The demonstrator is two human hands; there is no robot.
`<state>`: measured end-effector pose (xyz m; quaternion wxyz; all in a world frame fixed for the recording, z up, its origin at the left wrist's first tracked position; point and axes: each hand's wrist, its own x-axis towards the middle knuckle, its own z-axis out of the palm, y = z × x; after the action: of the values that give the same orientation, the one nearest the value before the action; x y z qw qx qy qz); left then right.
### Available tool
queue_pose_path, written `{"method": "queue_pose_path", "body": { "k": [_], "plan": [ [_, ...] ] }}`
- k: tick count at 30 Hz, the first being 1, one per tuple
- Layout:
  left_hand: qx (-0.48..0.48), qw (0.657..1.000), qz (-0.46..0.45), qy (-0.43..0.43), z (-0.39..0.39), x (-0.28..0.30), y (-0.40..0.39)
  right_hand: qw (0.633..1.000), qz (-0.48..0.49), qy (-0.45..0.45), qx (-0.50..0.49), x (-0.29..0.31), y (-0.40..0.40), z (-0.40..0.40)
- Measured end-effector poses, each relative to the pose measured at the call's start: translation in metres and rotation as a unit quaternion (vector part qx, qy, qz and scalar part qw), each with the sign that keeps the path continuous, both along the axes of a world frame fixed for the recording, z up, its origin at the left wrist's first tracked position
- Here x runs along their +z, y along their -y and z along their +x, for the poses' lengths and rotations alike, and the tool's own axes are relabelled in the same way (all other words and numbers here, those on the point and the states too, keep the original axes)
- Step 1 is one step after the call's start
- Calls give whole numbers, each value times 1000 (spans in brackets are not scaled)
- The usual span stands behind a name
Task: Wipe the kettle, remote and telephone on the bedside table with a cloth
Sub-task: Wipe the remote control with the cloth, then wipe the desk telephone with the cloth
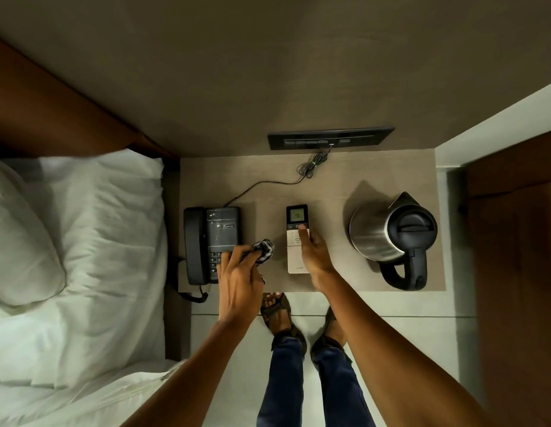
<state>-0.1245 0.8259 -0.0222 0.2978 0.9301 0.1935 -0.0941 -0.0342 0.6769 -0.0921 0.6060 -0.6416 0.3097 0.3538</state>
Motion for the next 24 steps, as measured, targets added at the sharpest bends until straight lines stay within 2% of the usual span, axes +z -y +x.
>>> {"method": "queue_pose_path", "body": {
  "k": [4, 14, 24],
  "plan": [
    [-1, 1000, -1, 5, 5, -3, 0, 999, -37, 19, 6, -16, -3, -3],
    [-15, 999, -32, 18, 7, 0, -6, 980, -140, 137, 38, -24, -12, -8],
    [12, 999, -38, 14, 2, 2, -13, 955, -236, 179, -5, -15, -14, -15]
  ]
}}
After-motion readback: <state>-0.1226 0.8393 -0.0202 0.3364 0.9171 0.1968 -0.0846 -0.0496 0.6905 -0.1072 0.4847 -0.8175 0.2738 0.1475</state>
